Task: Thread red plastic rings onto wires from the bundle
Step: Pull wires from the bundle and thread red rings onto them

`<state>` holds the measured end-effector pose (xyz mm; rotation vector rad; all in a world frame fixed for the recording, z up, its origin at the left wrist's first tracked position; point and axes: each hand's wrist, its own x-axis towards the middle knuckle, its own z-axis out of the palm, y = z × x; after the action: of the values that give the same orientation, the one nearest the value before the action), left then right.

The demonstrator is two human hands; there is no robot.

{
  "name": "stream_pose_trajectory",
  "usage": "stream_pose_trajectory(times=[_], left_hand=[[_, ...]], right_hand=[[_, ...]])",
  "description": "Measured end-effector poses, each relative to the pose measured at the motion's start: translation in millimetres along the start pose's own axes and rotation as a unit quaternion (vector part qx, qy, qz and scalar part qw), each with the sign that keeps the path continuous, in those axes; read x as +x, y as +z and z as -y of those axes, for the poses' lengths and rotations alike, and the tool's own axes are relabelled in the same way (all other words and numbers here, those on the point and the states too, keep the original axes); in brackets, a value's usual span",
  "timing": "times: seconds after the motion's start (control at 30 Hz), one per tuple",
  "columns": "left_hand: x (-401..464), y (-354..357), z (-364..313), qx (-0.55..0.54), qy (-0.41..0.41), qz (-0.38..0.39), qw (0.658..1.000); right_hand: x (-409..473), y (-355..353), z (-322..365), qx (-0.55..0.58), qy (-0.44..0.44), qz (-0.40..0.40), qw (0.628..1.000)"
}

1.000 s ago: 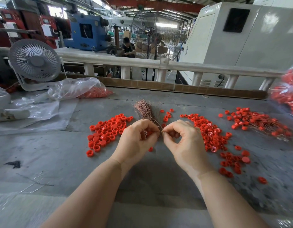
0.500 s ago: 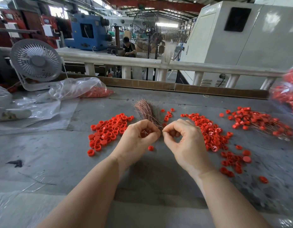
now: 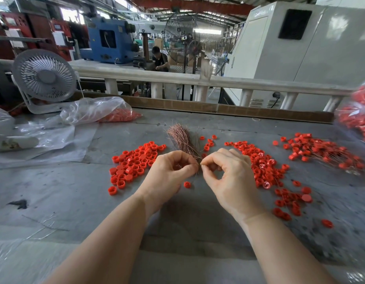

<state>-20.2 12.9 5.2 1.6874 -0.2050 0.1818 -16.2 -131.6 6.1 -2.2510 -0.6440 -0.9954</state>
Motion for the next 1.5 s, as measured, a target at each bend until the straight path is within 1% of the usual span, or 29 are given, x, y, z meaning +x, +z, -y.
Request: stream_pose_trajectory(times=[0.1, 0.27, 0.4, 0.57, 0.73, 0.93, 1.1, 1.5], left_hand=[[-0.7, 1.6, -0.9, 0.021, 0.030, 0.004, 0.999], [0.4, 2.9, 0.5, 0.098, 0.079, -0.014, 0.992], [1.3, 2.6, 2.2, 0.136, 0.109, -0.029, 0.984], [0.8, 1.4, 2.7, 0.177, 0.152, -0.043, 0.971], [0.2, 1.1, 3.9, 0.183, 0.181, -0.051, 0.965], [1.3, 0.3, 5.6, 0.222, 0.227, -0.059, 0.946], [1.1, 0.2, 6.6, 0.242, 0.238, -0.062, 0.939], [1.3, -0.1, 7.0, 0.239, 0.261, -0.074, 0.932]], right_hand=[[-0.2, -1.1, 0.0, 0.006, 0.012, 0.005, 1.000], [-1.3, -1.3, -0.4, 0.027, 0.048, 0.036, 0.998], [0.4, 0.0, 0.6, 0.072, 0.094, 0.067, 0.991], [1.6, 0.3, 1.6, 0.104, 0.119, 0.083, 0.984], [0.5, -0.7, 1.6, 0.121, 0.110, 0.070, 0.984], [2.8, 0.9, 3.4, 0.133, 0.105, 0.069, 0.983], [2.5, 1.2, 1.2, 0.148, 0.106, 0.075, 0.980], [3.6, 1.3, 1.9, 0.195, 0.125, 0.093, 0.968]])
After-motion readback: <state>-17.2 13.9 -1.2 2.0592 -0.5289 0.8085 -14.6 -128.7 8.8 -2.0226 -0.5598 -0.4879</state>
